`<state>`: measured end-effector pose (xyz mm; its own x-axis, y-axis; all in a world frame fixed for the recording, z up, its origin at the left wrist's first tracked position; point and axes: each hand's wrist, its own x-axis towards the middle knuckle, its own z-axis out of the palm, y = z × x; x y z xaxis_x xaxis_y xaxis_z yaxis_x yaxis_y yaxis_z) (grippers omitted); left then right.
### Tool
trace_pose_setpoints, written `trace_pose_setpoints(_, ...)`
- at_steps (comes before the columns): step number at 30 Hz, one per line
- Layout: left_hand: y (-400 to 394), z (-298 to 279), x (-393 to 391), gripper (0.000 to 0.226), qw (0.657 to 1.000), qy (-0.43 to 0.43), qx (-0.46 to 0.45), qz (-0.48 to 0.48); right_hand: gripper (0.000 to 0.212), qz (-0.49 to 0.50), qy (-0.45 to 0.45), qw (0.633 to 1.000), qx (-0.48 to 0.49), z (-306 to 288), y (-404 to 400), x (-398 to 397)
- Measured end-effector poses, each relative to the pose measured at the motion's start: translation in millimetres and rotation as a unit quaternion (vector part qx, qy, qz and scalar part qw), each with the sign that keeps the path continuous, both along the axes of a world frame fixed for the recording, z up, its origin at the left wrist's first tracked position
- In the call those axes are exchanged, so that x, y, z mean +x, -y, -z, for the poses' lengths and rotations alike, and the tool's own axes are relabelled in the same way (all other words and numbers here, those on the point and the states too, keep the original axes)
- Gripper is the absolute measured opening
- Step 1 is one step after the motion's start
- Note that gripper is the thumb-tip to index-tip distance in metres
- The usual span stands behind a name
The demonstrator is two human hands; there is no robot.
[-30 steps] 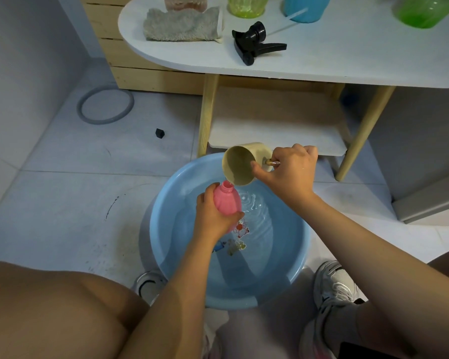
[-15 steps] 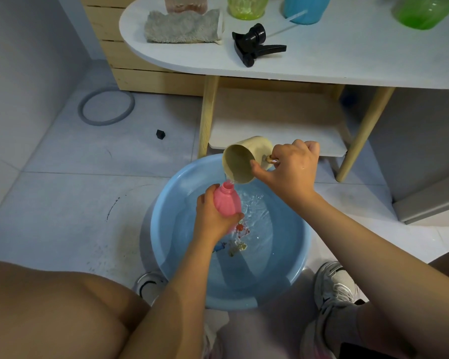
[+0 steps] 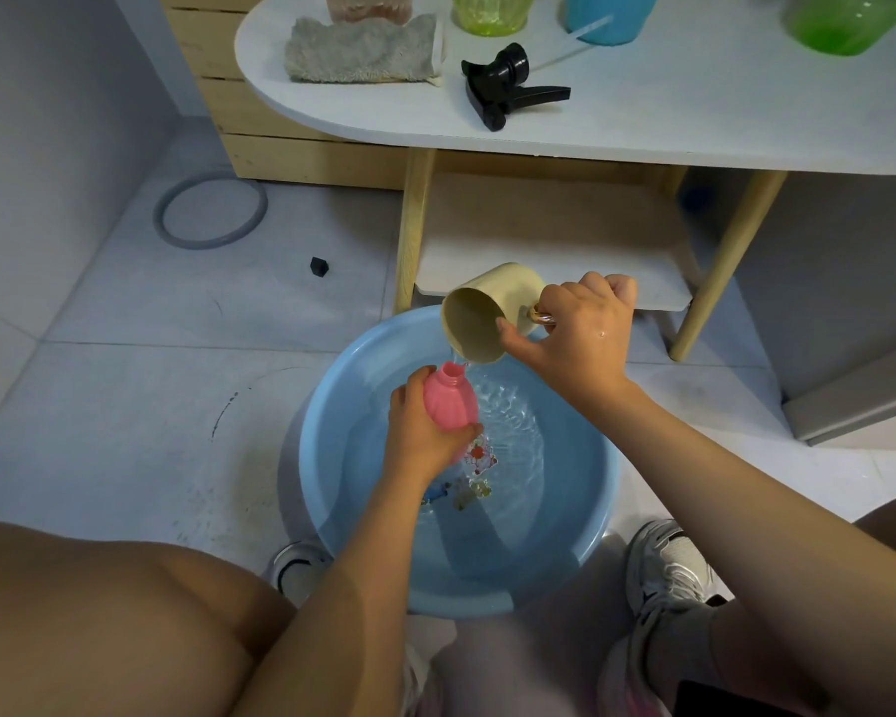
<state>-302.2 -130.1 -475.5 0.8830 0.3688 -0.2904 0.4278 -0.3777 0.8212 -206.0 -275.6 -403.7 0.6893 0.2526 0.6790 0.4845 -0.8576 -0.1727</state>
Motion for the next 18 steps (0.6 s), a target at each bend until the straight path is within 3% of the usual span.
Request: trace_pose_setpoints(18,1.9,-4.9,4.0,0.086,1.0,-0.009,0.005,0.002,0.047,-0.022,0.064,0.997,-0.031,-1.6,-1.2,3.1)
